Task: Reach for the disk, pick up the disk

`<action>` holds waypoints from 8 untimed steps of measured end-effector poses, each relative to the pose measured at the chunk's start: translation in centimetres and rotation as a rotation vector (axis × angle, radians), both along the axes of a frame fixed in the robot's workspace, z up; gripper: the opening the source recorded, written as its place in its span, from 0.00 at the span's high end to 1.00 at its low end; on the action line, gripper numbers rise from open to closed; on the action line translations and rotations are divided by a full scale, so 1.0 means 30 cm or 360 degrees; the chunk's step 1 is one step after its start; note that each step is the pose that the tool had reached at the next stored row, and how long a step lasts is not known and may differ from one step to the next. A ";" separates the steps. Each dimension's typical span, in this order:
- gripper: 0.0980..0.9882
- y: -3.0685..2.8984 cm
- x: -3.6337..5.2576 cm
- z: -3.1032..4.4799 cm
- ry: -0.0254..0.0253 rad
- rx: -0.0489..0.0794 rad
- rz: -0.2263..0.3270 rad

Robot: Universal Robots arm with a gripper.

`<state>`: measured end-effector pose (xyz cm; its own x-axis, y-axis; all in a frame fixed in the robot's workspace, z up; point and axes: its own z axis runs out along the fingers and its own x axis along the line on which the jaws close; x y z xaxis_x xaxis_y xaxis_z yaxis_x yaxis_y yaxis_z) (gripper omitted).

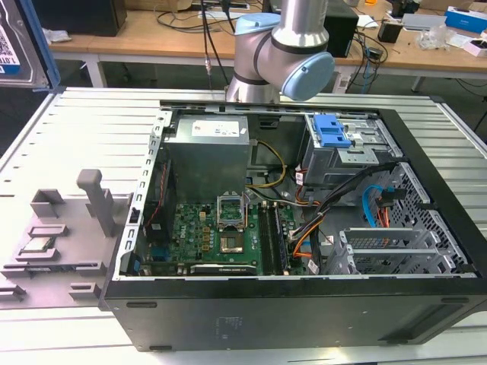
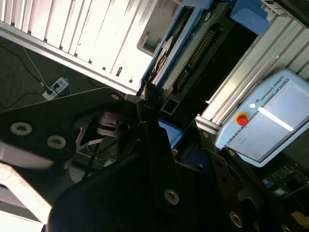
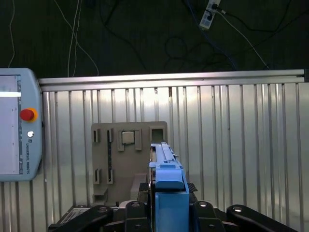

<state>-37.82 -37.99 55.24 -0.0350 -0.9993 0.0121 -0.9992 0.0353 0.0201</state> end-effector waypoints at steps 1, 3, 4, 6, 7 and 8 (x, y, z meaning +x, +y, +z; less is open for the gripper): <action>0.70 0.000 0.000 0.002 -0.00002 0.0002 0.0000; 0.70 0.000 0.000 0.002 0.00000 0.0003 0.0000; 0.70 0.000 0.000 0.002 -0.00002 0.0003 0.0000; 0.70 0.000 0.000 0.002 -0.00001 0.0003 0.0000; 0.70 0.002 0.002 0.002 -0.00001 0.0003 0.0002; 0.70 0.002 0.004 0.002 -0.00002 0.0003 0.0002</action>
